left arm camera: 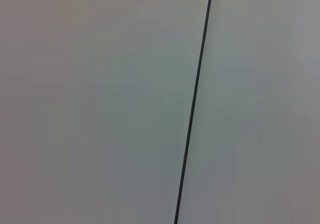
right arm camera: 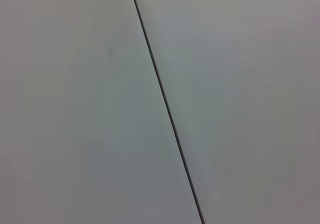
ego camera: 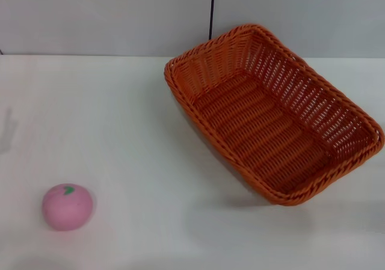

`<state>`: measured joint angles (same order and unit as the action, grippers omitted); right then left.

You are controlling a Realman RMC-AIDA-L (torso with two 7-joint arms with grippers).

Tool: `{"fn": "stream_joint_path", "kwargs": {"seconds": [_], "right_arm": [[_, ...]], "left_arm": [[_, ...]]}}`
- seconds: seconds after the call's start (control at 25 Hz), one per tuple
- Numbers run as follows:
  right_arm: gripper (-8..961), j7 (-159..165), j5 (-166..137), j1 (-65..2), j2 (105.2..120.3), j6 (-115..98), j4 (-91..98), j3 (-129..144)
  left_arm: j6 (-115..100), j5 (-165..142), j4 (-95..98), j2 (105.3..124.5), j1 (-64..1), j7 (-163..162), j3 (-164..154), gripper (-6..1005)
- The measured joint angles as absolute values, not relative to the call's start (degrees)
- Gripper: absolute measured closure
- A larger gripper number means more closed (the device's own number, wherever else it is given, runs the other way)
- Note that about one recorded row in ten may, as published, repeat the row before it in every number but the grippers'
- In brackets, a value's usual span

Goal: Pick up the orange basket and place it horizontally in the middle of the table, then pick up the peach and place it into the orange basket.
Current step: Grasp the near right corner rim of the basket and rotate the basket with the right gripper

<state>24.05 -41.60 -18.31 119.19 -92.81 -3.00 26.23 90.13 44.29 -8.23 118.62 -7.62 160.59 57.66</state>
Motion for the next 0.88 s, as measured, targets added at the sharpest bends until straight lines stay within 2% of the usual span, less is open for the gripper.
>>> {"fn": "stream_joint_path", "kwargs": {"seconds": [0.48, 0.72, 0.76, 0.8, 0.88], "right_arm": [[142, 25.82, -42.87, -17.8, 118.93, -91.48, -1.65, 28.56], [143, 49.17, -56.34, -13.19, 117.81, -86.1, 17.41, 32.97], [143, 62.44, -66.0, -12.28, 117.17, -82.92, 27.25, 32.69], [143, 62.44, -66.0, -12.28, 117.17, -82.92, 27.25, 32.69], [143, 76.09, -76.82, -12.44, 115.78, -81.18, 35.59, 32.14]], "left_arm": [[90.13, 44.1, -8.06, 118.5, -7.77, 160.43, 57.58, 186], [89.89, 43.95, -8.09, 118.4, -8.23, 160.55, 57.67, 186], [89.89, 43.98, -8.09, 118.43, -8.33, 160.64, 57.66, 186], [89.89, 44.14, -8.09, 118.44, -8.38, 160.66, 57.66, 186], [89.91, 44.23, -8.09, 118.45, -8.41, 160.62, 57.65, 186]]}}
